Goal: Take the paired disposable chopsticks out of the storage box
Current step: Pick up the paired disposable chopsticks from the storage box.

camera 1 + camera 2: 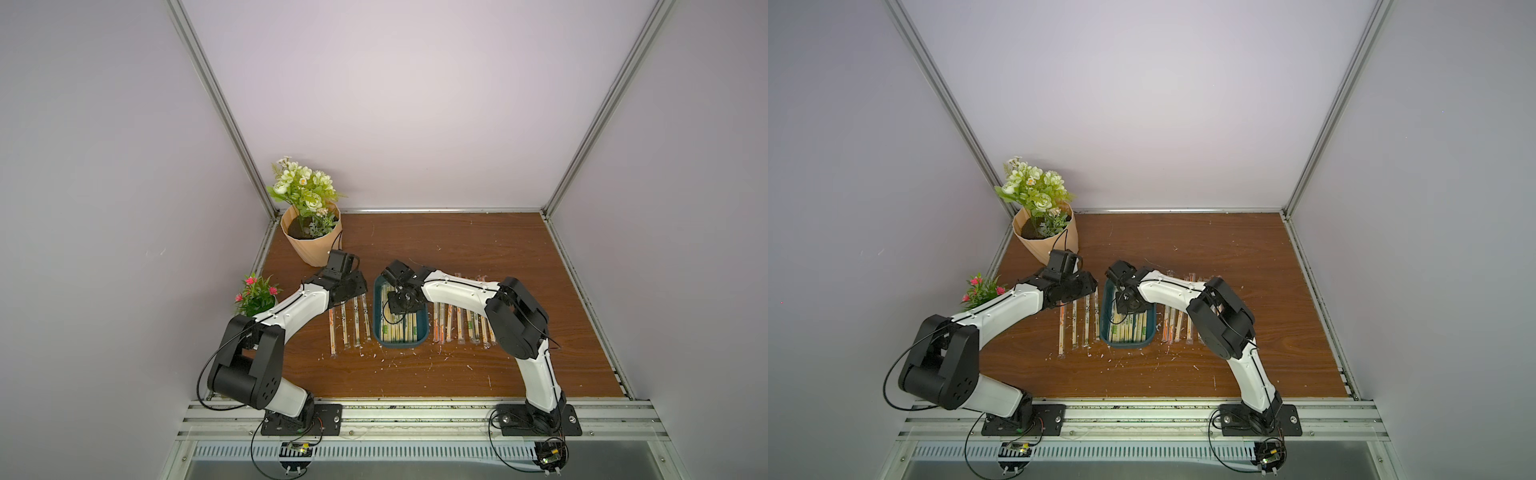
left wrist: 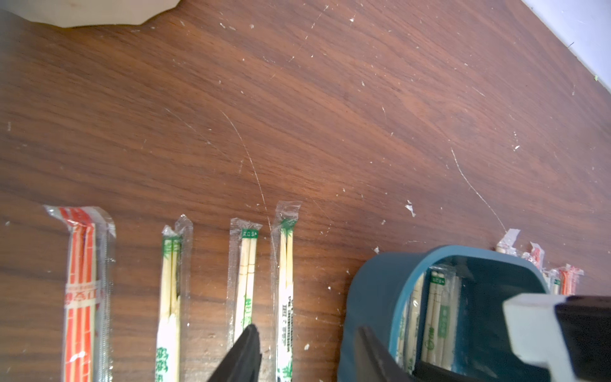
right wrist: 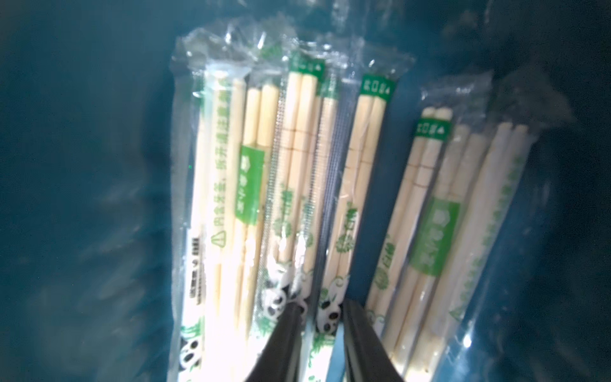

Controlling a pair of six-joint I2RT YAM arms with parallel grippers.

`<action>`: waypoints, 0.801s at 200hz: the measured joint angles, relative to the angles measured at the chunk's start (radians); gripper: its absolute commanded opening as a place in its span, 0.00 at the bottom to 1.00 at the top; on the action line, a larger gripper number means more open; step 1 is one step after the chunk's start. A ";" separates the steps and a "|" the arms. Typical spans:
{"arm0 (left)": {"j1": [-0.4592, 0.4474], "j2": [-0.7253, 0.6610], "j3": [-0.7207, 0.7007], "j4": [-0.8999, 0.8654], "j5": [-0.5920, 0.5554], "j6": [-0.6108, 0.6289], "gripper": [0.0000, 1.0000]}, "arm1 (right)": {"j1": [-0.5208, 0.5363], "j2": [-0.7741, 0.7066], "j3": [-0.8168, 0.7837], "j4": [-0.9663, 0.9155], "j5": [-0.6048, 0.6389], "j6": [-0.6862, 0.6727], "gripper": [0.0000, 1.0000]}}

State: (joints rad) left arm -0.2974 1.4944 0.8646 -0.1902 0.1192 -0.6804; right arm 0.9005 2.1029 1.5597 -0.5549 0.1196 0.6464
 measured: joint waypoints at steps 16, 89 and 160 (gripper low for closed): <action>0.000 0.000 0.000 0.000 0.001 0.000 0.49 | -0.001 0.000 0.000 -0.003 0.004 0.001 0.18; 0.002 0.000 0.000 0.008 0.011 0.000 0.48 | -0.006 -0.004 0.006 -0.003 -0.003 0.000 0.01; 0.002 0.000 0.000 0.010 0.026 0.003 0.47 | -0.006 -0.075 0.006 -0.003 -0.025 0.002 0.00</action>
State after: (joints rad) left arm -0.2958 1.4948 0.8642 -0.1802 0.1452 -0.6769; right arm 0.8944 2.0281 1.5654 -0.5575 0.0948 0.6483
